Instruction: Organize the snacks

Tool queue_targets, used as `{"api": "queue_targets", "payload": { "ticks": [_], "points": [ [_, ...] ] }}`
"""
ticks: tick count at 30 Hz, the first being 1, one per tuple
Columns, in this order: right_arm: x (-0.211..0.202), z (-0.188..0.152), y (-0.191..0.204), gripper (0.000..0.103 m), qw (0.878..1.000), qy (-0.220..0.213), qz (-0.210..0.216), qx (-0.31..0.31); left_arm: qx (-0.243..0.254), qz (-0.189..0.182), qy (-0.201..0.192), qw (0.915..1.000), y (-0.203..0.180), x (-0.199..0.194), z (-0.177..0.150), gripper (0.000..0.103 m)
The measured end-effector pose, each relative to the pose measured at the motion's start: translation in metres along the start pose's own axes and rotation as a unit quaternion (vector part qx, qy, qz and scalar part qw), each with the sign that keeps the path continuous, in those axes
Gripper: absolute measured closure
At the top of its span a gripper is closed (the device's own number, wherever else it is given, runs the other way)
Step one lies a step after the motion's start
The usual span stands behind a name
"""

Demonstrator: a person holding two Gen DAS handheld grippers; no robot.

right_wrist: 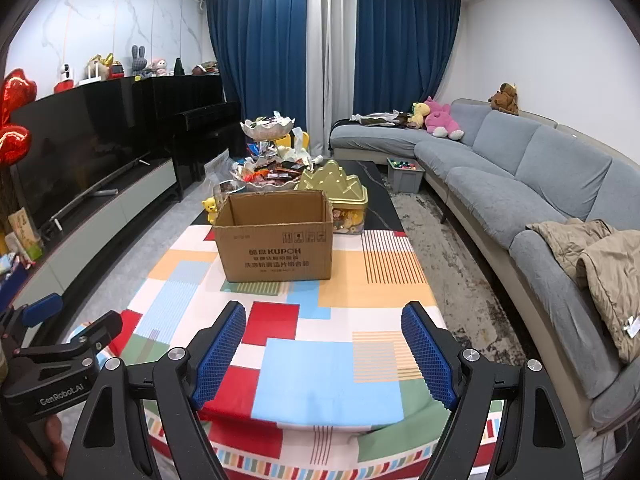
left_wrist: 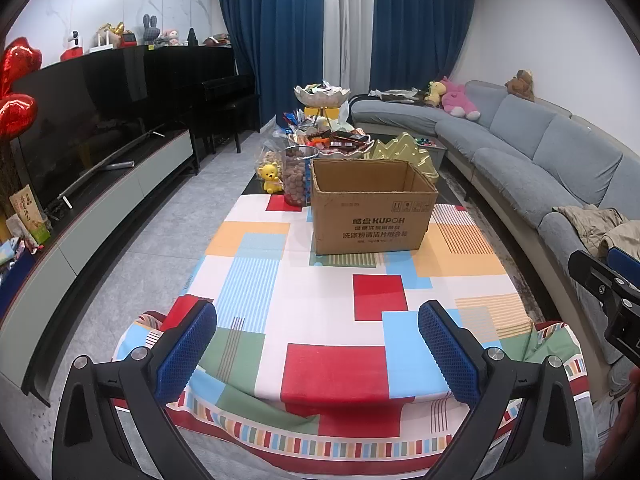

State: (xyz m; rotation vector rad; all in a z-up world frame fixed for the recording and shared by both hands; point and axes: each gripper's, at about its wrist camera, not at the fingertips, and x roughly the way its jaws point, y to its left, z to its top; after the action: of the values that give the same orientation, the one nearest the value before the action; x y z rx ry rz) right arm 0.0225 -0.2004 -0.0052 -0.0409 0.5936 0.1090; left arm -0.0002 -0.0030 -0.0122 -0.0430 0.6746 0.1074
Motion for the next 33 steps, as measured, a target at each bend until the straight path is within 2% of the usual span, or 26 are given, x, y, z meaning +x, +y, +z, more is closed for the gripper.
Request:
{"api": "queue_targets", "payload": {
  "ticks": [33],
  "points": [
    [-0.0015,0.0024,0.0000,0.022,1.000,0.001,0.000,0.003,0.006,-0.006,0.009,0.9999,-0.0019,0.0013,-0.0026,0.000]
  ]
}}
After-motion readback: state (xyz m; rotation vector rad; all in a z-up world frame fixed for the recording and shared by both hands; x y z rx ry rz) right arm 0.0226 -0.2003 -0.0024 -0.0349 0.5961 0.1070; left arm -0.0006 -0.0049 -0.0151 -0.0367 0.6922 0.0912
